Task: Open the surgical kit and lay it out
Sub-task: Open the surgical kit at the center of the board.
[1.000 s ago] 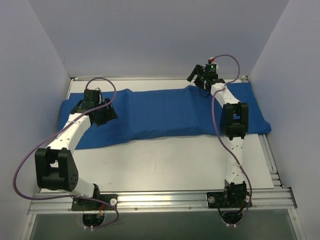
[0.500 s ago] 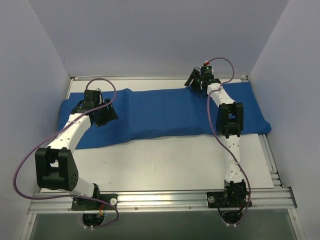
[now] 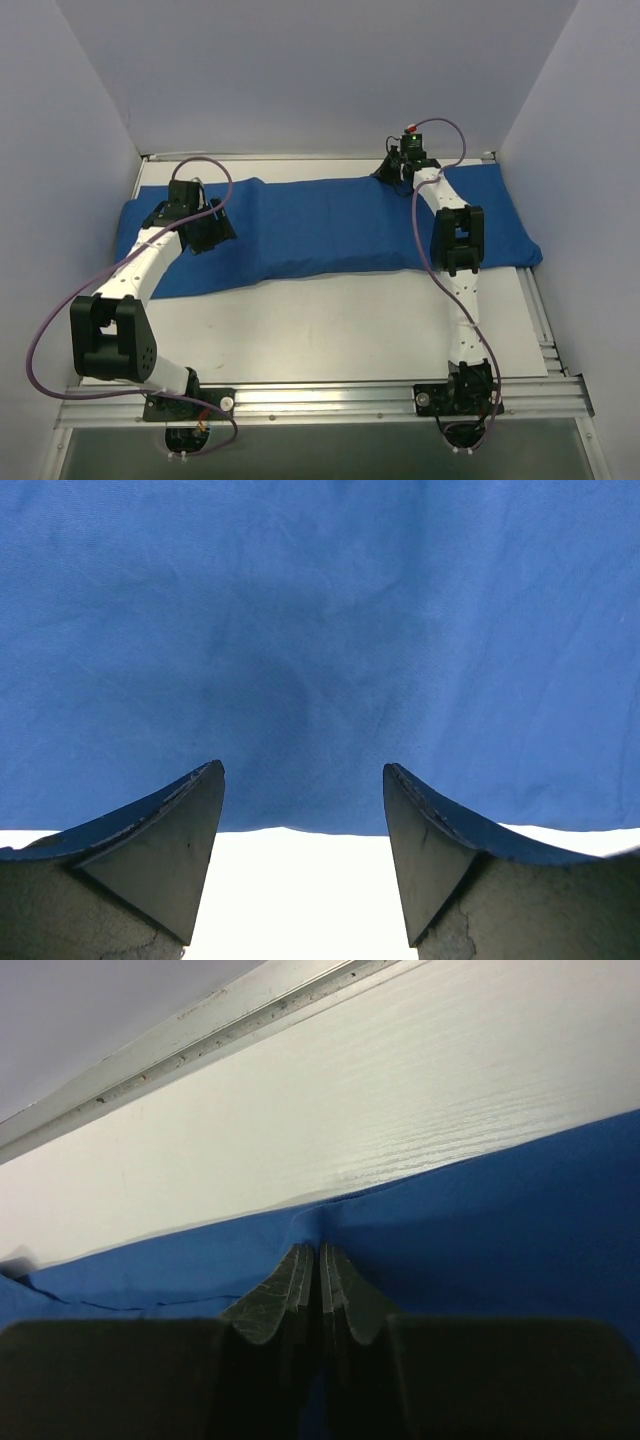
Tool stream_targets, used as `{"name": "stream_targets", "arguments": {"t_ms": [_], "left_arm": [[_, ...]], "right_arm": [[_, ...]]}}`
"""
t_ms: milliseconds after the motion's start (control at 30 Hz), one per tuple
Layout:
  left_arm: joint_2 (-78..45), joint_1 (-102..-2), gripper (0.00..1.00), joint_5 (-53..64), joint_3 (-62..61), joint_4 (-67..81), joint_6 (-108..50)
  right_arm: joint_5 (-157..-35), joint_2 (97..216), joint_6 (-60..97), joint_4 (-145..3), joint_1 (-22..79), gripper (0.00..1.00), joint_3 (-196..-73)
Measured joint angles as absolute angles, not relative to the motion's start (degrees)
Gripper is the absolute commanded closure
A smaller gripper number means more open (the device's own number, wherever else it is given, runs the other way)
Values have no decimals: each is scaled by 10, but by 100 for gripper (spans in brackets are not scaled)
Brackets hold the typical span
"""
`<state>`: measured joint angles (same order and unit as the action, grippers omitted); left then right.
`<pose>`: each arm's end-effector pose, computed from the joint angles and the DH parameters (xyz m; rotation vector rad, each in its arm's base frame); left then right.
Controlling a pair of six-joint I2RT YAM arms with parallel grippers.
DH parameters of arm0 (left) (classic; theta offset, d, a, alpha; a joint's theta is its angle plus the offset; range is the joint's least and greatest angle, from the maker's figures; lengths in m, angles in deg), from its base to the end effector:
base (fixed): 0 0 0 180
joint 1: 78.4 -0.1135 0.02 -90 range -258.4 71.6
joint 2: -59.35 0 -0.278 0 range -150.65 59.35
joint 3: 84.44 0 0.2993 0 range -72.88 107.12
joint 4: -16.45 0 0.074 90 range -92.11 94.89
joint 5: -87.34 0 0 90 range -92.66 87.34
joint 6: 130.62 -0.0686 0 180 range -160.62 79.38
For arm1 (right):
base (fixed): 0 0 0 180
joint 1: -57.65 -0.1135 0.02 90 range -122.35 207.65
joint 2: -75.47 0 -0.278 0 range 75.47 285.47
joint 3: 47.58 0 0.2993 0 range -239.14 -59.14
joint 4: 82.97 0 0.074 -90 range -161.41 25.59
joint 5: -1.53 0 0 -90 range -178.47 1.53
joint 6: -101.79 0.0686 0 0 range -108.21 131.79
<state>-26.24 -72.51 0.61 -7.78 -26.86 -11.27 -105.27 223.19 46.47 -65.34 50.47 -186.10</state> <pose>0.3791 -0.0430 0.2316 -0.4864 2.4631 -0.3282 0.6673 0.1041 0.1511 0.3130 2.0788 0.7486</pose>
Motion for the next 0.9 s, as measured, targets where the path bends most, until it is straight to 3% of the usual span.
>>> {"name": "stream_targets", "arguments": {"t_ms": [400, 733, 900], "left_arm": [[-262, -725, 27, 6, -70, -282, -110], [-267, -725, 27, 6, -45, -293, -111], [-269, -725, 27, -5, -37, -305, -110]], "right_arm": [[-1044, 2202, 436, -625, 509, 100, -1867], [-1036, 2091, 415, -595, 515, 100, -1815], [-1029, 2035, 415, -582, 516, 100, -1725]]}}
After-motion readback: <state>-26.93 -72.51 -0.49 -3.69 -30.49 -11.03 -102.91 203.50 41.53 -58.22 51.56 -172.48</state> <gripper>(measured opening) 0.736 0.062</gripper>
